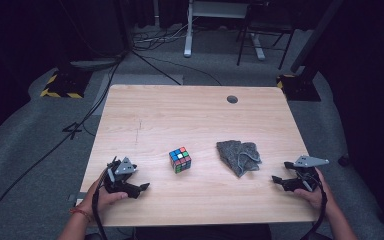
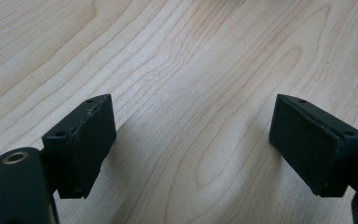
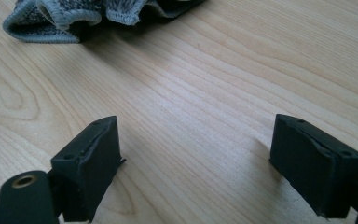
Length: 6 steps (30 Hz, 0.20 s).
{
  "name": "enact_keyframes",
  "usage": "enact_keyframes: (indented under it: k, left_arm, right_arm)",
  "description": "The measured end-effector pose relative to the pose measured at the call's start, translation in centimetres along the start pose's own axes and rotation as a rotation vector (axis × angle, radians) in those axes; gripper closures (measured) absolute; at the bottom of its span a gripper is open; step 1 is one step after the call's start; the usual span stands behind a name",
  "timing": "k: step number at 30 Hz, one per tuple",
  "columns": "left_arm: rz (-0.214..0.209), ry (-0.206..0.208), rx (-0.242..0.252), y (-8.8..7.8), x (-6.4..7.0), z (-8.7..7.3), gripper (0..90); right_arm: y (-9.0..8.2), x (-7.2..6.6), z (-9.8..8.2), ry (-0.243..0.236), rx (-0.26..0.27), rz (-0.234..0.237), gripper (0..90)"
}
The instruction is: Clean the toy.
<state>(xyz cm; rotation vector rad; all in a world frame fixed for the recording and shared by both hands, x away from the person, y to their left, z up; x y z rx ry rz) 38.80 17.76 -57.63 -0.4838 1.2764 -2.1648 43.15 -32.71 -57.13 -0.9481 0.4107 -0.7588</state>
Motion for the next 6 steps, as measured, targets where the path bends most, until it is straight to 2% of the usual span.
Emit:
enact_keyframes:
  k: [6]
  left_arm:
    - [0.002, 0.001, -0.001, 0.06, -0.10, 0.08, 14.6]
  right_arm:
    - [0.00, 0.00, -0.01, -0.001, 0.000, 0.000, 15.7]
Point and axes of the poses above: each handheld gripper's, and its own axes: y roughly forward along the jaws, z roughly out of its top, x roughly to its right, the point moved 10 cm from there along y, roughly forward along the jaws, and after that the axes turned 15 degrees about -x, right-handed, at the moved point
